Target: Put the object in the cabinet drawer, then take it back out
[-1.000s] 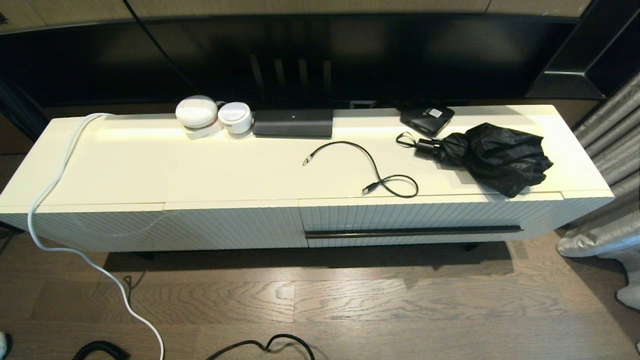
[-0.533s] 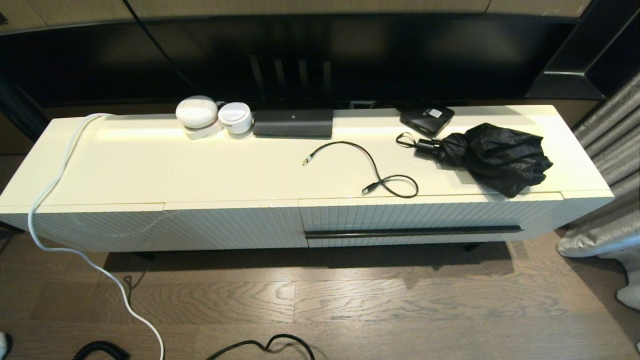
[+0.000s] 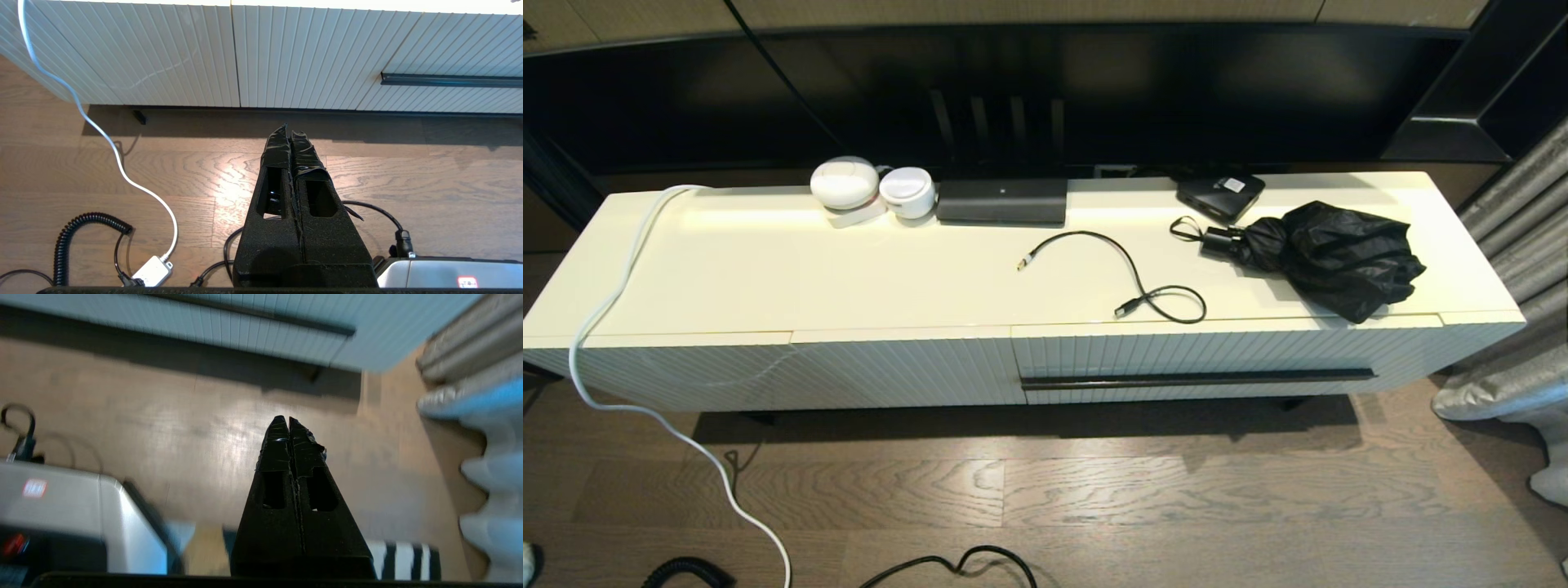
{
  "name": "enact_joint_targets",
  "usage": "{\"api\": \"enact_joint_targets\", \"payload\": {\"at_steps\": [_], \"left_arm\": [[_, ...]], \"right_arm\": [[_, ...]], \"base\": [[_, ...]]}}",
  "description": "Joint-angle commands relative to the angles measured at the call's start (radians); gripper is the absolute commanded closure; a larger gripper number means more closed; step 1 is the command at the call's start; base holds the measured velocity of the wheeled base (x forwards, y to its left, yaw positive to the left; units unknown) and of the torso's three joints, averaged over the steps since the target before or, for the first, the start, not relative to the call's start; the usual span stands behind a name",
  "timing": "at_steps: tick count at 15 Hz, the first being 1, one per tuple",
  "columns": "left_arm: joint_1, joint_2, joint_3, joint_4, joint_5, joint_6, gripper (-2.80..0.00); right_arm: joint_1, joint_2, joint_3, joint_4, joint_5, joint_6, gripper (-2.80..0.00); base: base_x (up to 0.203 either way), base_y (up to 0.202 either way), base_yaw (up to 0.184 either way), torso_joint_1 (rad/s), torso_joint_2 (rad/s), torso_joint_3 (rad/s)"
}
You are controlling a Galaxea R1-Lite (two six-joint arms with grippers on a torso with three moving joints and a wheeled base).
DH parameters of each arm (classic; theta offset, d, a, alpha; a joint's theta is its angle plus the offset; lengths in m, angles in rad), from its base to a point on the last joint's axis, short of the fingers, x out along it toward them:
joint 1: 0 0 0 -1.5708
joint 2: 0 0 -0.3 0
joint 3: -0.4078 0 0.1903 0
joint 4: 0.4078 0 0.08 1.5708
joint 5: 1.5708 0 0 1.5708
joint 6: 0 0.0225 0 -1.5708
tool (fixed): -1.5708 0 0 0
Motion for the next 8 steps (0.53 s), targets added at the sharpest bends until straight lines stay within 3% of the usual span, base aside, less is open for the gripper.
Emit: {"api": "enact_joint_targets", "payload": {"at_steps": [1,4,8], "left_arm": [[0.001,0.001,0.0,-0.001,0.0,-0.001,0.0],[0.001,0.001,-0.001,-0.001,-0.001,-0.001,0.0],[0.0,0.001,0.0,-0.001,0.0,-0.001,0.0]], "right_arm": [[0.0,0.004,0.13,-0.285,0.012,-0.002,0.0],[0.0,0.003,0.168,-0.351,0.006,0.02,0.0],[0.0,0.003,0.182,-0.33,0.005,0.056,0.0]], "base": [[0.0,0.0,0.0,0.0,0.0,0.0],[0.0,0.0,0.0,0.0,0.0,0.0],[0.0,0.0,0.0,0.0,0.0,0.0]]}}
